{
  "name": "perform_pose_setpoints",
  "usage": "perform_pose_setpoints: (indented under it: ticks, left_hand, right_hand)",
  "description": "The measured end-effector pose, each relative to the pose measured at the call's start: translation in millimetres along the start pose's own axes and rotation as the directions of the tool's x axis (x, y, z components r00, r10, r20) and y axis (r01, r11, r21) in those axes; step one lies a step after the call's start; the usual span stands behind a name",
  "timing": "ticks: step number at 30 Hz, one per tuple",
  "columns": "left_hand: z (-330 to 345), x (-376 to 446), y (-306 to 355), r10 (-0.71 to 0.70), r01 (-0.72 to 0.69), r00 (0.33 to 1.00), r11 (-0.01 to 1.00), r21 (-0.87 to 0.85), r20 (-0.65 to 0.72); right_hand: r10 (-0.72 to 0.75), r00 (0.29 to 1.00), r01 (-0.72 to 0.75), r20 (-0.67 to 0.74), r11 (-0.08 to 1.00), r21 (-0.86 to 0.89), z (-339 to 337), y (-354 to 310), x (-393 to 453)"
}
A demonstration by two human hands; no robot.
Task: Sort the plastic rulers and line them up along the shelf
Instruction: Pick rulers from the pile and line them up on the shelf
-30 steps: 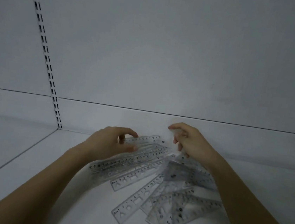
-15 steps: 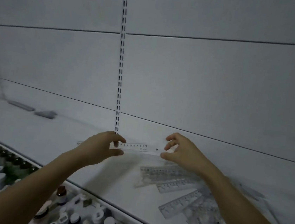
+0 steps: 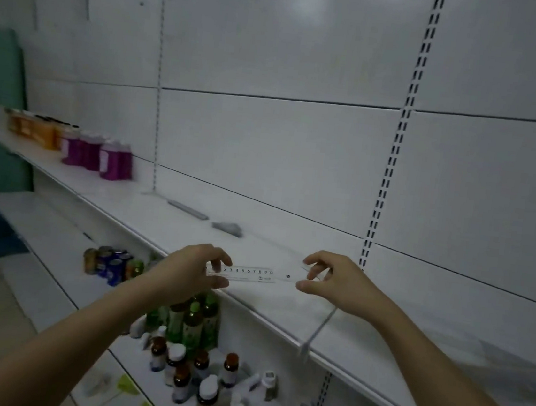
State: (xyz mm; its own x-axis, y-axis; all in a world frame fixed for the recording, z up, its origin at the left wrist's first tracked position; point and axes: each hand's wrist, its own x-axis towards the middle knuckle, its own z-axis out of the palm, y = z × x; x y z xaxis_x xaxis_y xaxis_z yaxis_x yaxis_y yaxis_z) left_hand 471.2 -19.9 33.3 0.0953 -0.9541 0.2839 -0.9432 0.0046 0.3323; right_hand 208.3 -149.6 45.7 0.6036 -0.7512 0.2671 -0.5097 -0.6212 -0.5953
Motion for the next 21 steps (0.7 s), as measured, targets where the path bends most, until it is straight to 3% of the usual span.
perform_pose_setpoints:
  ticks: [11,21]
  left_hand:
    - [-95,-31,-167,-0.082,0.083,0.995,0.996,0.018,-0.062]
    - [-108,36,-283,-0.120,0.122,0.992,0.991,0.058,-0.048]
  right_hand:
    - [-0.089,0.993,0.088,0.075,0.996,0.028,120,-133,112]
    - [-0.116,0.991,0.112,0.064,0.992,0.053,186,-149,241]
